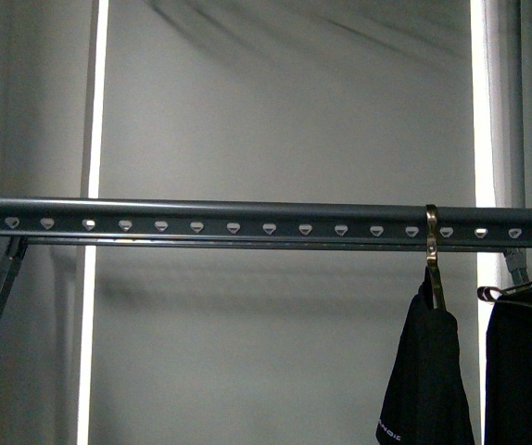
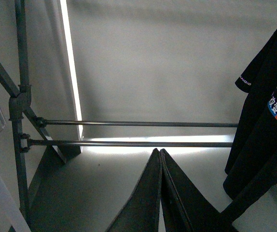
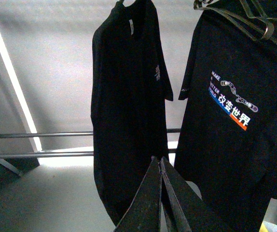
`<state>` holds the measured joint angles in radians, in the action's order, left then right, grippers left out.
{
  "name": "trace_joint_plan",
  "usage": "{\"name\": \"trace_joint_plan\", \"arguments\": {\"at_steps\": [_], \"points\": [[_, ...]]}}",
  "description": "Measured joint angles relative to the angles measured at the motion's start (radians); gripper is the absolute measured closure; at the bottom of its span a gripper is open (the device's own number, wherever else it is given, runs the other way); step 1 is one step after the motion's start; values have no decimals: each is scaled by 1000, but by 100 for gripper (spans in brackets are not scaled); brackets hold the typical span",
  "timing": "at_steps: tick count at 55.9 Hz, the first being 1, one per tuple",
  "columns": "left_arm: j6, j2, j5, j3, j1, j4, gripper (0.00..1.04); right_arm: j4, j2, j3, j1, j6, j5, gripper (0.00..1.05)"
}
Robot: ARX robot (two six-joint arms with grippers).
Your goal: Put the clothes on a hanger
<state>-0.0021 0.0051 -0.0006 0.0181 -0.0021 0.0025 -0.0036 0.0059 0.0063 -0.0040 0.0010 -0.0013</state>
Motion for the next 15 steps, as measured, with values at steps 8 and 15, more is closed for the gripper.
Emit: {"name": "trace_joint_plan", "arguments": {"at_steps": [8,15], "points": [[0,0,0,0,0,0,101,0,-2,0,0,0,0,102],[0,0,0,0,0,0,99,0,-2,0,0,-1,0,89]]}}
